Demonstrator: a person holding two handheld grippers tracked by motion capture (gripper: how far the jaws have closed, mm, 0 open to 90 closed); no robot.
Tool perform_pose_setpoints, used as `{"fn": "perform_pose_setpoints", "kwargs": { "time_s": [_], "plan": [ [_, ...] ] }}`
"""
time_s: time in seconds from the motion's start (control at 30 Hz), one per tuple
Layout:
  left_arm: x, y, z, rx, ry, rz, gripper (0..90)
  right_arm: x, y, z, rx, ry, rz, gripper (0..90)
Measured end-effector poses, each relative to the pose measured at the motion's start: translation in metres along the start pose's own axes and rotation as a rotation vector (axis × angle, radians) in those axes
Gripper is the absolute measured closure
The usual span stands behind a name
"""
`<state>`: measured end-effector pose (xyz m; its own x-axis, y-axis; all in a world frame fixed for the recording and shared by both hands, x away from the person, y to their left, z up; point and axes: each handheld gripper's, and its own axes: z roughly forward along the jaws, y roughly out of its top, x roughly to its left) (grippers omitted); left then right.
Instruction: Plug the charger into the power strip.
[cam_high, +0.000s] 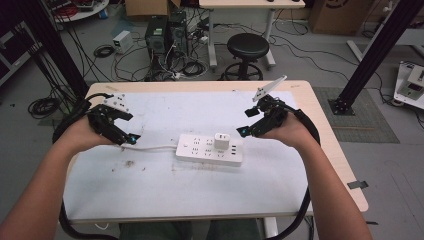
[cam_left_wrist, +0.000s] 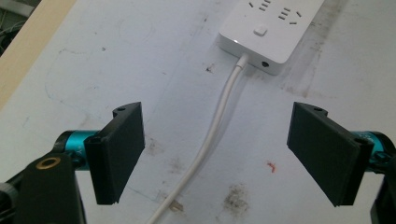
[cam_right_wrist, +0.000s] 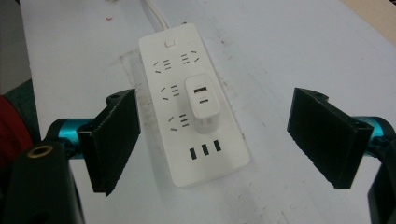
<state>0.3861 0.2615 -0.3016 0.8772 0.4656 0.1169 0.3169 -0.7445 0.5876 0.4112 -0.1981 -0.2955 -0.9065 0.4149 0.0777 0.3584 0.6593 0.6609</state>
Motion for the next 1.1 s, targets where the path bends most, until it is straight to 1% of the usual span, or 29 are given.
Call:
{"fn": "perform_pose_setpoints", "kwargs": {
  "time_s": [0.03, 0.13, 0.17, 0.2, 0.3, 0.33, 0.37, 0.43, 0.47, 0.53, 0.57, 0.63, 0.67, 0.8, 0.87, 1.0, 1.1],
  "plan": [
    [0.001, 0.000, -0.002, 0.000, 0.001, -0.001, 19.1, -0.001, 0.001, 0.000, -0.001, -0.005, -0.001, 17.3],
    [0.002, -0.001, -0.002, -0.006, 0.006, -0.005, 19.1, -0.003, 0.001, 0.001, -0.001, 0.006, 0.008, 17.3],
    [0.005, -0.002, -0.003, -0.001, 0.008, -0.012, 19.0, -0.007, 0.003, 0.003, 0.009, 0.002, 0.002, 17.3],
    [0.006, -0.003, -0.003, -0.008, 0.012, -0.019, 19.1, -0.009, 0.003, 0.003, 0.011, 0.003, 0.006, 17.4],
    [0.008, -0.004, -0.004, -0.005, 0.016, -0.018, 19.0, -0.013, 0.003, 0.004, 0.007, 0.005, 0.015, 17.3],
    [0.008, -0.004, -0.003, -0.004, 0.014, -0.027, 19.1, -0.015, 0.002, 0.004, 0.009, 0.000, 0.018, 17.3],
    [0.008, -0.004, -0.003, 0.002, 0.018, -0.023, 19.1, -0.016, 0.002, 0.004, 0.012, -0.003, 0.023, 17.4],
    [0.007, -0.004, -0.004, 0.005, 0.015, -0.017, 19.0, -0.017, 0.002, 0.004, 0.009, 0.001, 0.022, 17.4],
    [0.005, -0.004, -0.004, -0.003, 0.018, -0.027, 19.1, -0.016, 0.002, 0.004, 0.008, 0.004, 0.023, 17.3],
    [0.005, -0.004, -0.004, -0.003, 0.018, -0.027, 19.1, -0.016, 0.002, 0.005, 0.008, 0.006, 0.021, 17.3],
    [0.006, -0.004, -0.004, 0.012, 0.014, -0.014, 19.1, -0.016, 0.003, 0.006, 0.012, 0.009, 0.018, 17.4],
    [0.006, -0.004, -0.004, 0.012, 0.014, -0.014, 19.0, -0.016, 0.003, 0.006, 0.014, 0.008, 0.018, 17.4],
    [0.005, -0.004, -0.005, 0.011, 0.031, -0.021, 19.1, -0.016, 0.002, 0.006, 0.015, 0.007, 0.016, 17.3],
    [0.004, -0.004, -0.004, 0.020, 0.026, -0.018, 19.0, -0.017, 0.001, 0.005, 0.012, 0.003, 0.019, 17.3],
    [0.004, -0.003, -0.004, 0.017, 0.027, -0.021, 19.0, -0.017, 0.001, 0.004, 0.013, 0.006, 0.026, 17.4],
    [0.004, -0.003, -0.004, 0.016, 0.030, -0.018, 19.1, -0.016, 0.001, 0.004, 0.019, 0.004, 0.026, 17.3],
    [0.003, -0.002, -0.002, 0.023, 0.024, -0.010, 19.1, -0.015, 0.001, 0.003, 0.016, 0.003, 0.025, 17.3]
  ]
}}
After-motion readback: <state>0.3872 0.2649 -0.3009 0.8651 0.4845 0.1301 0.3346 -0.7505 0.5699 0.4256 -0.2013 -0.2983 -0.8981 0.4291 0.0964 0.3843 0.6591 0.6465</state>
